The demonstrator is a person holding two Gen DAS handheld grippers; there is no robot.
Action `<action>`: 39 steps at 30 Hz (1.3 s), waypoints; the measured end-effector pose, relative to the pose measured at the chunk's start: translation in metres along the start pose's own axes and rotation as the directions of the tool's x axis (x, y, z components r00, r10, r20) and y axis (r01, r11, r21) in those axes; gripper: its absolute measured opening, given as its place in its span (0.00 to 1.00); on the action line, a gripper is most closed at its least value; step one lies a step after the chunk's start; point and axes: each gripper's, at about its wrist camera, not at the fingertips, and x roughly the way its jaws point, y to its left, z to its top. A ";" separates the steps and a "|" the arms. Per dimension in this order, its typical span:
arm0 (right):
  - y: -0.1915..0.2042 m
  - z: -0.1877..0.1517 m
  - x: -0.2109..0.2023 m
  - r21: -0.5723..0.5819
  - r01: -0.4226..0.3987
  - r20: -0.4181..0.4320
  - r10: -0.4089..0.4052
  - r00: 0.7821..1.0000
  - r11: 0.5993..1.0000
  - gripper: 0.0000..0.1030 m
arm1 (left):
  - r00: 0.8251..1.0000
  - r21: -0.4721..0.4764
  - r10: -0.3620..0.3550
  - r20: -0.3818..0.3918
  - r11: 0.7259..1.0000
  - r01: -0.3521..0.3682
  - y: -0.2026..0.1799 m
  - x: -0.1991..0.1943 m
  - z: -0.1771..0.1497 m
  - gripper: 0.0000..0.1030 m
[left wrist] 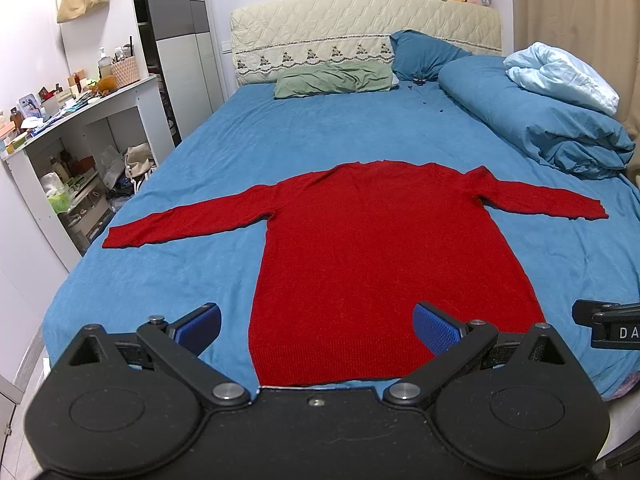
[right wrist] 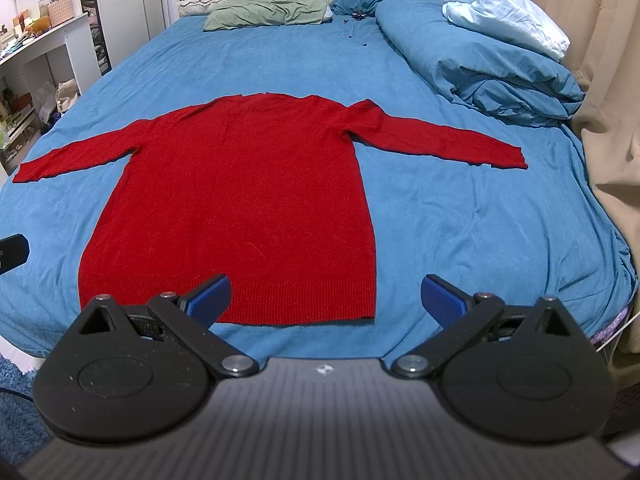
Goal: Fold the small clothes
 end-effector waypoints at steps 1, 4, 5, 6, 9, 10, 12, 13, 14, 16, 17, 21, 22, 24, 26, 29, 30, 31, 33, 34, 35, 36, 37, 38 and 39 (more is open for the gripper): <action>0.000 0.000 0.000 -0.001 -0.001 0.000 0.001 1.000 1.000 1.00 | 1.000 0.000 0.001 0.000 1.000 -0.001 0.000 0.000 0.000 1.00; 0.003 0.000 -0.001 -0.005 -0.003 -0.001 0.003 1.000 1.000 1.00 | 1.000 -0.001 0.001 0.002 1.000 -0.001 0.000 -0.001 0.000 1.00; 0.003 0.000 -0.001 -0.006 -0.003 -0.001 0.003 1.000 1.000 1.00 | 1.000 -0.001 0.001 0.002 1.000 -0.001 0.000 -0.001 0.000 1.00; 0.003 0.001 -0.002 -0.006 -0.003 -0.001 0.003 1.000 1.000 1.00 | 1.000 -0.001 0.001 0.002 1.000 -0.001 0.000 -0.001 0.000 1.00; 0.002 0.000 0.000 -0.007 -0.006 -0.002 0.006 1.000 1.000 1.00 | 1.000 0.000 0.000 0.003 1.000 0.000 -0.001 -0.001 0.000 1.00; 0.002 0.000 0.000 -0.008 -0.006 -0.002 0.006 1.000 1.000 1.00 | 1.000 -0.001 0.000 0.003 1.000 0.000 -0.001 -0.001 0.000 1.00; 0.003 0.000 0.000 -0.008 -0.006 -0.002 0.006 1.000 1.000 1.00 | 1.000 -0.001 0.000 0.003 1.000 0.000 0.000 -0.001 0.000 1.00; 0.003 0.001 0.000 -0.008 -0.006 -0.001 0.006 1.000 1.000 1.00 | 1.000 -0.002 -0.001 0.004 1.000 0.001 0.000 -0.001 -0.001 1.00; 0.003 0.000 0.000 -0.009 -0.007 0.000 0.007 1.000 1.000 1.00 | 1.000 -0.003 -0.002 0.004 1.000 0.002 0.000 -0.001 0.000 1.00; 0.003 0.000 0.000 -0.009 -0.006 0.000 0.006 1.000 1.000 1.00 | 1.000 -0.004 -0.003 0.006 1.000 0.003 0.001 -0.002 -0.001 1.00; 0.003 0.000 0.000 -0.009 -0.008 -0.001 0.008 1.000 1.000 1.00 | 1.000 -0.005 -0.004 0.007 1.000 0.004 0.001 -0.003 -0.001 1.00; 0.003 -0.001 0.001 -0.011 -0.008 0.002 0.008 1.000 1.000 1.00 | 1.000 -0.011 -0.004 0.009 1.000 0.004 0.003 -0.003 -0.001 1.00; 0.004 -0.001 0.001 -0.011 -0.009 0.003 0.009 1.000 1.000 1.00 | 1.000 -0.012 -0.004 0.009 1.000 0.004 0.003 -0.003 -0.001 1.00; 0.004 -0.001 0.001 -0.011 -0.010 0.004 0.010 1.000 1.000 1.00 | 1.000 -0.017 -0.004 0.009 1.000 0.004 0.004 -0.004 -0.001 1.00; 0.005 -0.002 0.000 -0.012 -0.012 0.006 0.012 1.000 1.000 1.00 | 1.000 -0.020 -0.004 0.009 1.000 0.004 0.004 -0.004 -0.001 1.00; 0.006 -0.002 -0.002 -0.015 -0.014 0.011 0.014 1.000 1.000 1.00 | 1.000 -0.019 -0.001 0.012 1.000 0.001 0.005 -0.005 -0.001 1.00; 0.006 -0.002 -0.002 -0.014 -0.015 0.013 0.016 1.000 1.000 1.00 | 1.000 -0.018 0.001 0.014 1.000 0.000 0.004 -0.006 -0.001 1.00; 0.006 -0.002 -0.002 -0.012 -0.018 0.014 0.018 1.000 1.000 1.00 | 1.000 -0.017 0.004 0.017 1.000 -0.004 0.004 -0.007 -0.001 1.00; 0.004 -0.002 -0.004 0.006 -0.033 0.016 0.033 0.999 0.999 1.00 | 0.999 -0.012 0.027 0.035 1.000 -0.026 0.003 -0.011 -0.001 1.00; 0.002 -0.002 -0.005 0.015 -0.037 0.020 0.037 0.999 0.999 1.00 | 0.998 -0.008 0.031 0.048 0.999 -0.031 0.001 -0.014 0.000 1.00; 0.000 -0.001 -0.007 0.024 -0.039 0.027 0.039 0.999 0.999 1.00 | 0.998 -0.006 0.027 0.060 1.000 -0.027 0.000 -0.017 0.002 1.00; -0.003 0.002 -0.009 0.035 -0.040 0.037 0.039 0.999 0.999 1.00 | 0.997 -0.004 0.017 0.075 1.000 -0.016 -0.003 -0.021 0.005 1.00; -0.006 0.004 -0.012 0.044 -0.042 0.051 0.040 0.998 0.998 1.00 | 0.996 0.001 0.004 0.093 1.000 -0.004 -0.006 -0.024 0.009 1.00; -0.009 0.008 -0.014 0.051 -0.041 0.062 0.037 0.997 0.998 1.00 | 0.994 0.010 -0.005 0.111 1.000 0.004 -0.010 -0.027 0.014 1.00; -0.014 0.013 -0.017 0.061 -0.034 0.081 0.029 0.996 0.998 1.00 | 0.991 0.022 -0.013 0.136 1.000 0.010 -0.015 -0.030 0.022 1.00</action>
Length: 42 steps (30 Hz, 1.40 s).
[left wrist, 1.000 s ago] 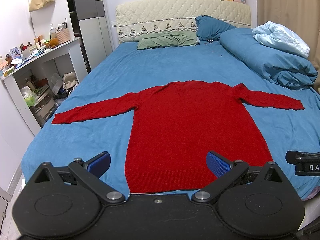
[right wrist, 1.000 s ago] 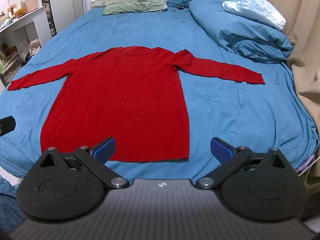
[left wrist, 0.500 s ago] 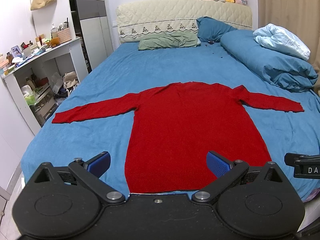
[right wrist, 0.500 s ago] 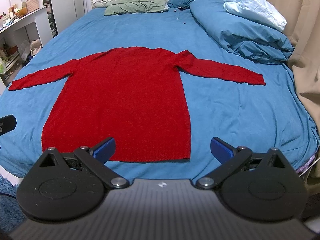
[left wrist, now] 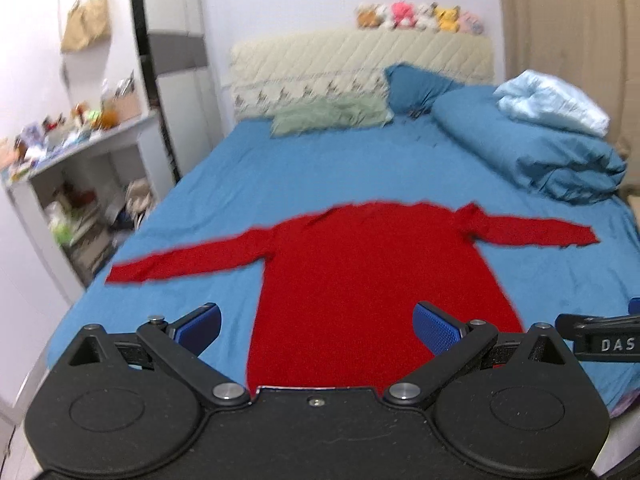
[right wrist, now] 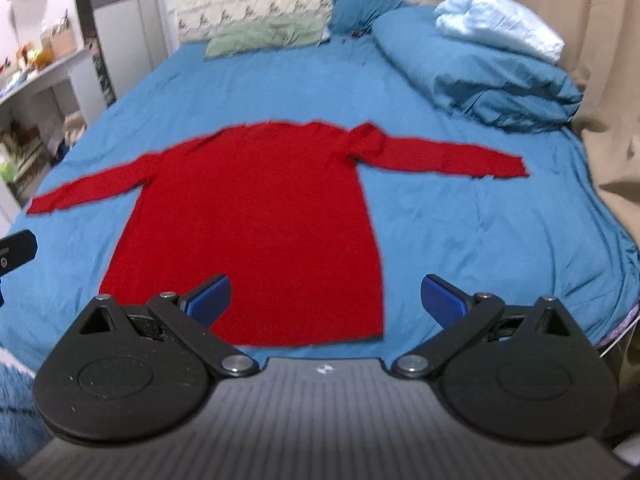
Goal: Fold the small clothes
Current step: 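Lower both tools toward the red sweater's body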
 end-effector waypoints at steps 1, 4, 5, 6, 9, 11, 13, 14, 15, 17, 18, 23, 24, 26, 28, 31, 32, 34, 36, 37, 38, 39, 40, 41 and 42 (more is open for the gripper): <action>-0.006 0.006 -0.003 0.011 0.007 0.021 -0.007 1.000 1.000 1.00 | 1.000 0.009 -0.007 0.024 1.000 0.007 -0.004 -0.001 0.008 1.00; -0.028 0.027 -0.010 0.047 0.027 0.071 -0.030 0.997 0.999 1.00 | 0.994 0.021 -0.055 0.090 0.998 0.054 -0.016 0.000 0.037 1.00; -0.038 0.036 -0.012 0.063 0.038 0.090 -0.044 0.995 0.997 1.00 | 0.991 0.020 -0.080 0.103 0.997 0.078 -0.021 0.004 0.049 1.00; -0.046 0.042 -0.013 0.077 0.049 0.105 -0.057 0.993 0.996 1.00 | 0.989 0.019 -0.101 0.109 0.995 0.100 -0.025 0.007 0.057 1.00; -0.072 0.064 -0.010 0.122 0.078 0.140 -0.095 0.986 0.989 1.00 | 0.977 0.016 -0.174 0.126 0.985 0.173 -0.038 0.026 0.088 1.00; -0.089 0.077 -0.002 0.151 0.100 0.152 -0.123 0.981 0.983 1.00 | 0.967 0.021 -0.216 0.138 0.976 0.215 -0.048 0.042 0.109 1.00; -0.107 0.090 0.009 0.185 0.128 0.156 -0.158 0.975 0.974 1.00 | 0.959 0.014 -0.247 0.142 0.969 0.247 -0.057 0.062 0.129 1.00; -0.117 0.099 0.018 0.208 0.134 0.151 -0.167 0.974 0.969 1.00 | 0.954 0.006 -0.265 0.138 0.964 0.267 -0.061 0.075 0.138 1.00; -0.126 0.104 0.026 0.231 0.132 0.148 -0.168 0.974 0.964 1.00 | 0.950 -0.007 -0.284 0.129 0.958 0.287 -0.064 0.089 0.145 1.00; -0.144 0.115 0.049 0.272 0.133 0.136 -0.175 0.975 0.953 1.00 | 0.944 -0.031 -0.315 0.096 0.947 0.319 -0.074 0.126 0.159 1.00; -0.150 0.119 0.060 0.282 0.143 0.129 -0.185 0.974 0.949 1.00 | 0.944 -0.039 -0.319 0.082 0.946 0.323 -0.078 0.140 0.164 1.00; -0.188 0.131 0.151 0.328 0.191 0.081 -0.229 0.970 0.925 1.00 | 0.950 -0.056 -0.311 0.036 0.948 0.312 -0.108 0.230 0.176 1.00; -0.196 0.130 0.170 0.345 0.188 0.072 -0.226 0.971 0.920 1.00 | 0.951 -0.057 -0.309 0.025 0.949 0.310 -0.116 0.252 0.176 1.00; -0.214 0.126 0.214 0.395 0.176 0.053 -0.214 0.975 0.901 1.00 | 0.953 -0.060 -0.304 0.001 0.951 0.304 -0.123 0.287 0.176 1.00; -0.231 0.119 0.253 0.445 0.169 0.050 -0.213 0.976 0.880 1.00 | 0.955 -0.052 -0.294 -0.024 0.955 0.293 -0.133 0.327 0.171 1.00; -0.251 0.110 0.306 0.478 0.186 0.043 -0.234 0.971 0.858 1.00 | 0.961 -0.023 -0.272 -0.046 0.962 0.271 -0.143 0.379 0.161 1.00; -0.257 0.106 0.323 0.489 0.188 0.042 -0.239 0.970 0.852 1.00 | 0.964 -0.013 -0.259 -0.057 0.966 0.259 -0.145 0.397 0.155 1.00; -0.268 0.100 0.355 0.501 0.203 0.040 -0.257 0.965 0.841 1.00 | 0.964 -0.009 -0.252 -0.088 0.968 0.252 -0.146 0.430 0.143 1.00; -0.280 0.094 0.381 0.517 0.217 0.043 -0.278 0.960 0.828 1.00 | 0.963 -0.009 -0.240 -0.125 0.970 0.241 -0.145 0.459 0.131 1.00; -0.288 0.091 0.394 0.532 0.224 0.038 -0.288 0.957 0.817 1.00 | 0.962 -0.004 -0.232 -0.143 0.972 0.234 -0.144 0.473 0.125 1.00; -0.294 0.090 0.402 0.545 0.224 0.038 -0.290 0.956 0.808 1.00 | 0.961 0.002 -0.225 -0.157 0.974 0.229 -0.144 0.483 0.119 1.00; -0.300 0.087 0.411 0.559 0.223 0.040 -0.295 0.955 0.798 1.00 | 0.961 0.009 -0.220 -0.167 0.974 0.225 -0.143 0.493 0.114 1.00; -0.305 0.085 0.417 0.568 0.230 0.039 -0.305 0.952 0.791 1.00 | 0.961 0.012 -0.214 -0.176 0.975 0.220 -0.141 0.502 0.109 1.00; -0.310 0.085 0.424 0.577 0.240 0.036 -0.318 0.947 0.780 1.00 | 0.960 0.010 -0.211 -0.186 0.976 0.216 -0.140 0.511 0.105 1.00; -0.315 0.083 0.431 0.586 0.247 0.038 -0.331 0.943 0.771 1.00 | 0.957 0.001 -0.210 -0.199 0.977 0.215 -0.137 0.519 0.100 1.00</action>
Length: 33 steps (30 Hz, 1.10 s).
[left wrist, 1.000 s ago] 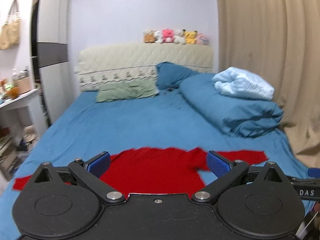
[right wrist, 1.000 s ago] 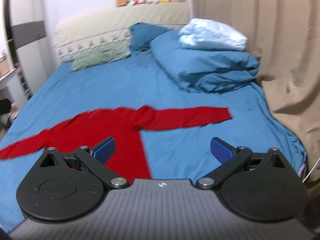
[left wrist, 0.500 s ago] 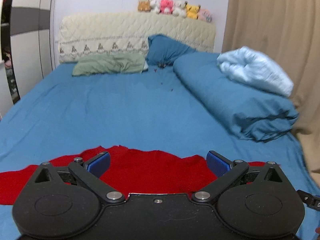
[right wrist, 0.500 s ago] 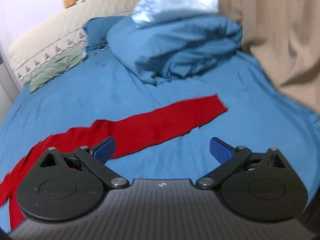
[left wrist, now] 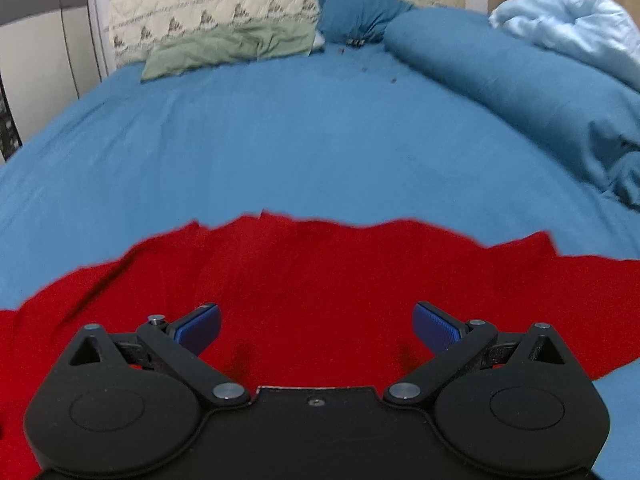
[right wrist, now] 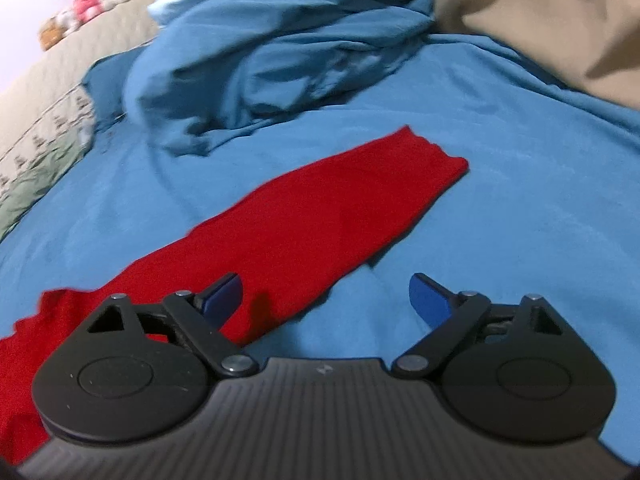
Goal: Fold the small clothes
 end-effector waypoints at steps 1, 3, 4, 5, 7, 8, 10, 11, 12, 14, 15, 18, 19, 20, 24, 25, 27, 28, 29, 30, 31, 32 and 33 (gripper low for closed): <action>-0.002 0.001 0.005 0.007 0.003 0.011 -0.003 1.000 1.000 0.98 | 1.000 -0.009 -0.002 -0.012 1.000 0.002 0.004 0.007 -0.003 1.00; -0.003 0.004 0.013 0.012 0.004 0.040 -0.005 0.999 1.000 0.93 | 0.999 -0.024 -0.012 -0.037 1.000 0.011 0.009 0.021 -0.007 1.00; -0.003 0.007 0.016 0.010 0.007 0.049 -0.008 0.999 1.000 0.85 | 0.999 -0.030 -0.016 -0.052 0.999 0.014 0.011 0.026 -0.009 1.00; -0.003 0.008 0.017 0.010 0.012 0.055 -0.012 0.998 1.000 0.78 | 0.997 -0.035 -0.017 -0.071 0.999 0.014 0.014 0.031 -0.011 1.00; -0.002 0.011 0.020 0.007 0.024 0.062 -0.024 0.998 1.000 0.68 | 0.996 -0.050 -0.022 -0.092 0.999 0.018 0.018 0.038 -0.015 1.00; -0.002 0.012 0.021 0.006 0.033 0.067 -0.033 0.997 0.999 0.58 | 0.997 -0.047 -0.026 -0.078 0.999 0.022 0.019 0.038 -0.017 1.00; 0.000 0.014 0.022 0.002 0.058 0.075 -0.058 0.995 0.998 0.37 | 0.997 -0.025 -0.024 -0.070 0.999 0.022 0.017 0.035 -0.020 1.00; 0.000 0.016 0.023 0.003 0.060 0.078 -0.060 0.995 0.998 0.29 | 0.997 -0.018 -0.024 -0.072 1.000 0.023 0.017 0.036 -0.020 1.00; 0.001 0.018 0.022 0.005 0.055 0.082 -0.055 0.995 0.998 0.26 | 0.997 -0.016 -0.027 -0.075 1.000 0.026 0.018 0.036 -0.020 1.00; 0.004 0.023 0.019 -0.003 0.039 0.092 -0.038 0.995 0.999 0.19 | 0.995 -0.029 -0.047 -0.086 0.999 0.044 0.023 0.032 -0.020 1.00; 0.009 0.027 0.014 -0.010 0.022 0.102 -0.021 0.995 1.000 0.19 | 0.994 -0.042 -0.059 -0.089 0.998 0.055 0.027 0.029 -0.019 1.00; 0.035 0.043 -0.010 -0.055 -0.072 0.135 0.079 0.988 0.996 0.19 | 0.997 -0.064 -0.054 -0.063 0.997 0.050 0.043 0.015 -0.013 0.96; 0.050 0.049 -0.021 -0.083 -0.119 0.147 0.131 0.981 0.989 0.19 | 0.998 -0.062 -0.045 -0.045 0.997 0.042 0.049 0.009 -0.011 0.96; 0.067 0.054 -0.033 -0.111 -0.170 0.155 0.186 0.970 0.979 0.19 | 0.999 -0.060 -0.033 -0.021 0.998 0.031 0.056 -0.001 -0.009 0.96; 0.152 0.059 -0.083 -0.221 -0.427 0.163 0.465 0.870 0.877 0.19 | 0.998 -0.095 0.029 0.055 0.995 -0.023 0.091 -0.036 -0.005 0.97; 0.178 0.054 -0.094 -0.243 -0.502 0.146 0.543 0.827 0.830 0.19 | 0.997 -0.112 0.045 0.068 0.993 -0.038 0.100 -0.046 -0.006 0.99; 0.224 0.035 -0.106 -0.273 -0.619 0.085 0.659 0.747 0.736 0.19 | 0.993 -0.161 0.075 0.096 0.985 -0.059 0.121 -0.063 -0.010 1.00; 0.246 0.022 -0.109 -0.285 -0.663 0.044 0.700 0.712 0.692 0.19 | 0.990 -0.182 0.087 0.107 0.981 -0.066 0.130 -0.070 -0.012 1.00; 0.270 0.002 -0.109 -0.297 -0.705 -0.010 0.736 0.676 0.644 0.19 | 0.987 -0.203 0.106 0.118 0.976 -0.080 0.141 -0.078 -0.015 1.00; 0.291 -0.019 -0.107 -0.315 -0.733 -0.063 0.757 0.650 0.603 0.19 | 0.984 -0.218 0.128 0.124 0.971 -0.099 0.150 -0.084 -0.019 1.00; 0.312 -0.045 -0.103 -0.343 -0.749 -0.120 0.765 0.633 0.567 0.19 | 0.981 -0.229 0.150 0.125 0.966 -0.118 0.156 -0.088 -0.022 1.00; 0.329 -0.071 -0.098 -0.371 -0.755 -0.177 0.757 0.629 0.540 0.19 | 0.978 -0.236 0.168 0.123 0.962 -0.135 0.163 -0.092 -0.025 1.00; 0.342 -0.094 -0.092 -0.393 -0.759 -0.232 0.742 0.629 0.519 0.19 | 0.977 -0.239 0.178 0.119 0.960 -0.146 0.167 -0.092 -0.027 1.00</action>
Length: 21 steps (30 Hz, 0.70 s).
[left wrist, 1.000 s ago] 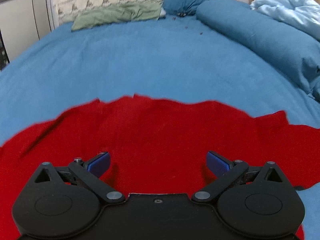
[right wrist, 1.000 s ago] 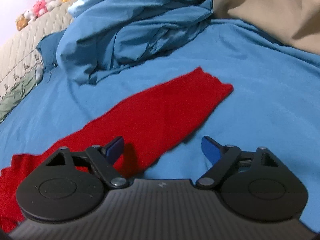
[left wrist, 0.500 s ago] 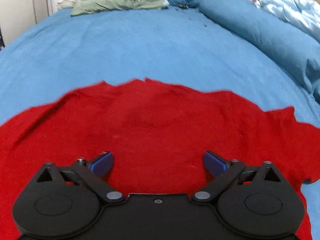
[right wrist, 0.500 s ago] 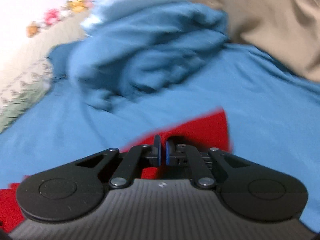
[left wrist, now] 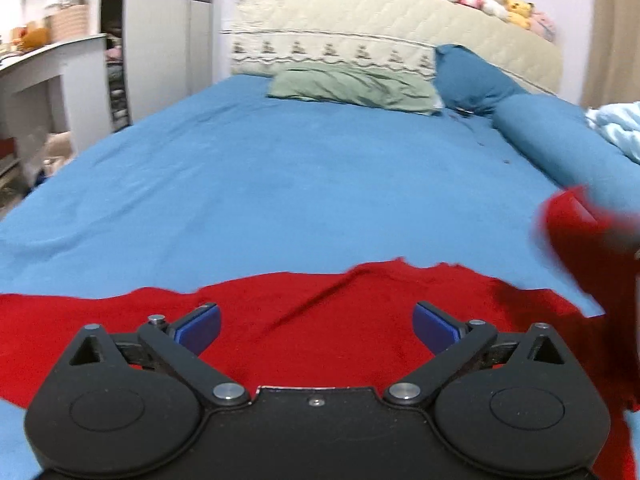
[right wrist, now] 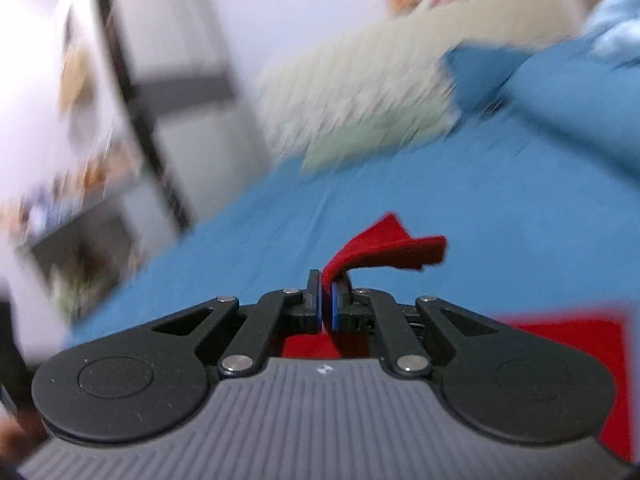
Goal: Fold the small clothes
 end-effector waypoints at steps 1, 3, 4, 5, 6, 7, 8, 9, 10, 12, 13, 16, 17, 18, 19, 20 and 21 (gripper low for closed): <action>0.009 -0.018 0.016 -0.025 -0.007 -0.053 0.006 0.999 1.000 0.19 | 1.000 0.000 0.009 -0.006 1.000 -0.009 0.005 0.000 -0.002 1.00; 0.025 -0.057 0.042 -0.086 -0.007 -0.151 -0.006 0.989 0.996 0.19 | 1.000 0.007 0.012 -0.023 1.000 -0.012 0.008 0.004 -0.007 1.00; 0.028 -0.071 0.048 -0.103 -0.004 -0.175 -0.015 0.985 0.995 0.19 | 0.999 0.013 0.011 -0.032 1.000 -0.011 0.009 0.006 -0.009 1.00; 0.033 -0.083 0.050 -0.112 0.001 -0.187 -0.022 0.982 0.994 0.19 | 0.999 0.021 0.009 -0.036 1.000 -0.008 0.008 0.009 -0.011 1.00; 0.035 -0.090 0.051 -0.122 0.007 -0.196 -0.031 0.980 0.992 0.19 | 1.000 0.030 0.003 -0.031 1.000 -0.002 0.006 0.010 -0.013 1.00; 0.035 -0.094 0.051 -0.133 0.011 -0.200 -0.038 0.979 0.991 0.20 | 1.000 0.042 -0.007 -0.024 0.999 0.008 0.005 0.010 -0.015 1.00; 0.036 -0.095 0.053 -0.142 0.008 -0.202 -0.037 0.979 0.990 0.22 | 1.000 0.054 -0.015 -0.023 0.998 0.016 0.002 0.011 -0.017 1.00; 0.038 -0.095 0.050 -0.151 0.008 -0.201 -0.039 0.979 0.988 0.22 | 0.999 0.063 -0.024 -0.027 0.998 0.026 -0.003 0.011 -0.019 1.00; 0.038 -0.095 0.049 -0.167 0.013 -0.198 -0.046 0.979 0.986 0.27 | 0.999 0.073 -0.040 -0.030 0.996 0.042 -0.007 0.013 -0.019 1.00; 0.040 -0.089 0.037 -0.215 0.022 -0.198 -0.065 0.978 0.976 0.58 | 0.997 0.093 -0.074 -0.031 0.993 0.077 -0.017 0.014 -0.020 1.00; 0.042 -0.086 0.030 -0.232 0.040 -0.182 -0.084 0.980 0.972 0.79 | 0.995 0.106 -0.096 -0.032 0.990 0.098 -0.024 0.014 -0.019 1.00; 0.035 -0.086 -0.003 -0.264 0.146 -0.093 -0.175 0.980 0.953 0.99 | 0.985 0.154 -0.168 -0.037 0.973 0.171 -0.046 0.018 -0.018 1.00; 0.030 -0.085 -0.010 -0.265 0.186 -0.079 -0.214 0.974 0.946 0.99 | 0.979 0.174 -0.197 -0.045 0.964 0.202 -0.055 0.020 -0.019 1.00; 0.025 -0.084 -0.020 -0.258 0.231 -0.072 -0.257 0.964 0.938 0.99 | 0.974 0.186 -0.218 -0.056 0.957 0.224 -0.063 0.024 -0.021 0.99; 0.021 -0.084 -0.026 -0.246 0.268 -0.067 -0.292 0.954 0.931 0.99 | 0.969 0.198 -0.238 -0.073 0.948 0.248 -0.072 0.029 -0.023 0.97; 0.016 -0.086 -0.036 -0.224 0.309 -0.066 -0.331 0.941 0.924 0.99 | 0.963 0.208 -0.253 -0.093 0.941 0.268 -0.081 0.035 -0.027 0.92; 0.012 -0.087 -0.044 -0.206 0.338 -0.070 -0.358 0.931 0.919 0.99 | 0.957 0.220 -0.265 -0.119 0.933 0.286 -0.090 0.042 -0.030 0.89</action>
